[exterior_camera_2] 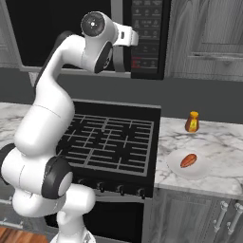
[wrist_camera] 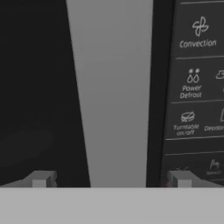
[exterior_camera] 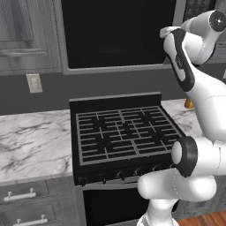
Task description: Pick the sweet potato from the counter and place it in the microwave. Then turn on the microwave.
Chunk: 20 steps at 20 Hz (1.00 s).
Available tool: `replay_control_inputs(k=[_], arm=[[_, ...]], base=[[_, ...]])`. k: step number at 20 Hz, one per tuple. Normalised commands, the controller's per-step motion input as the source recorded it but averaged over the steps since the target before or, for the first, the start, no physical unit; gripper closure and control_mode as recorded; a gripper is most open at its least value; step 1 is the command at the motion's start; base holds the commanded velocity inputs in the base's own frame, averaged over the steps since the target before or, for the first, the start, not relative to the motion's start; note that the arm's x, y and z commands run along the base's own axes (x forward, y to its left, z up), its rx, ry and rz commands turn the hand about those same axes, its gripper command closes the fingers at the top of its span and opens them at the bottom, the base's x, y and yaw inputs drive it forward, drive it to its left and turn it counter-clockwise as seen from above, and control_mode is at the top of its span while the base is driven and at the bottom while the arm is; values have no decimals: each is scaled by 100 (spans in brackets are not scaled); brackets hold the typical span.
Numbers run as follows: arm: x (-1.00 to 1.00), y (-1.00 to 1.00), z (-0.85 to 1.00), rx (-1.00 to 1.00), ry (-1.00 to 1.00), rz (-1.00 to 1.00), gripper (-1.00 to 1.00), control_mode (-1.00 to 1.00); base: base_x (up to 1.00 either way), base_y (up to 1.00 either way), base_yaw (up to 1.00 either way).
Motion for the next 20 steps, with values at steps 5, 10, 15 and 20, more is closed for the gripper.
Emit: replay_control_inputs(k=[5, 10, 15, 20], arm=[[13, -2, 0, 0, 0, 1, -100, -100], [16, -2, 0, 0, 0, 1, -100, -100], [17, -1, 0, 0, 0, 1, -100, -100], [17, -2, 0, 0, 0, 0, -100, -100]], base=[[0, 0, 0], [0, 0, 0], [0, 0, 0], [0, 0, 0]])
